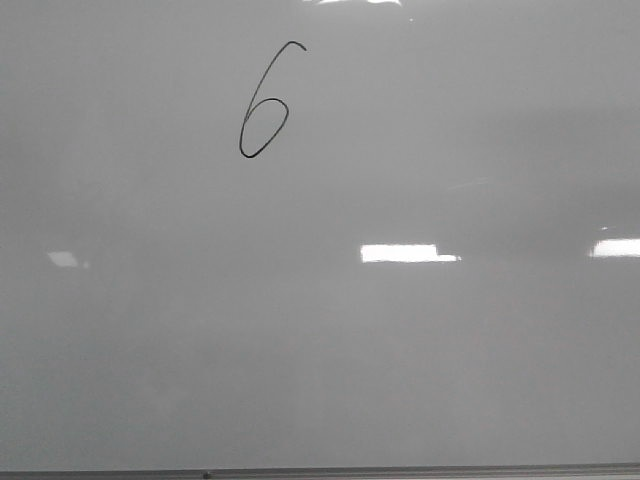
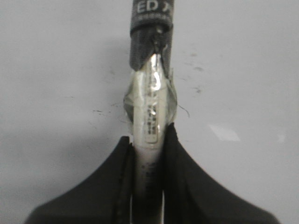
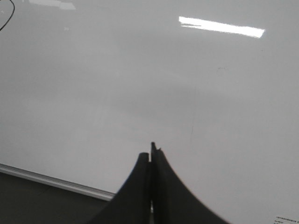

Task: Write number 6 on whiteboard

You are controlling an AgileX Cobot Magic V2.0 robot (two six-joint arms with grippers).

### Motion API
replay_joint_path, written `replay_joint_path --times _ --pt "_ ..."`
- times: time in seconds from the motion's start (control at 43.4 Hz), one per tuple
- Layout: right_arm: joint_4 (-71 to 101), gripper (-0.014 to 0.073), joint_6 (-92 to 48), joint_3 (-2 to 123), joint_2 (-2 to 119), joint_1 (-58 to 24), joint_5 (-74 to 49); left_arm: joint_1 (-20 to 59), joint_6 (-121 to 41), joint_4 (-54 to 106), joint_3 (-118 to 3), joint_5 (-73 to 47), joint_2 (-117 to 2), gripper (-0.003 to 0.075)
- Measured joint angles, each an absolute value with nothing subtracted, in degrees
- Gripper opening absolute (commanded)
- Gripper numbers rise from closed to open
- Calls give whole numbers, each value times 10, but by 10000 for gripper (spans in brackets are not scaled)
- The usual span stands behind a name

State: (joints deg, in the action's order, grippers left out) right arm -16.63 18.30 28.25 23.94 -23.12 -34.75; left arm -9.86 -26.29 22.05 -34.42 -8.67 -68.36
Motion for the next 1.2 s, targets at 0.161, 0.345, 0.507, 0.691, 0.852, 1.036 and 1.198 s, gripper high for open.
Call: replay_joint_path --times 0.161,0.345,0.507,0.691,0.852,1.036,1.198 --pt "-166 -67 183 282 239 -231 -347 -96 -263 228 -351 -37 -748 -20" --pt "-166 -67 183 282 239 -231 -347 -88 -263 230 -372 -8 -796 -16" --pt "-166 -67 183 282 239 -231 -347 -88 -263 230 -387 0 -824 90" --pt "-166 -67 183 282 239 -231 -346 -88 -263 230 -390 9 -837 237" --pt "-166 -67 183 282 239 -231 -345 -87 -263 230 -392 13 -837 323" --pt "-166 -67 183 282 239 -231 -344 -87 -263 230 -393 18 -837 464" --pt "-166 -67 183 282 239 -231 -344 -87 -263 230 -393 18 -837 484"
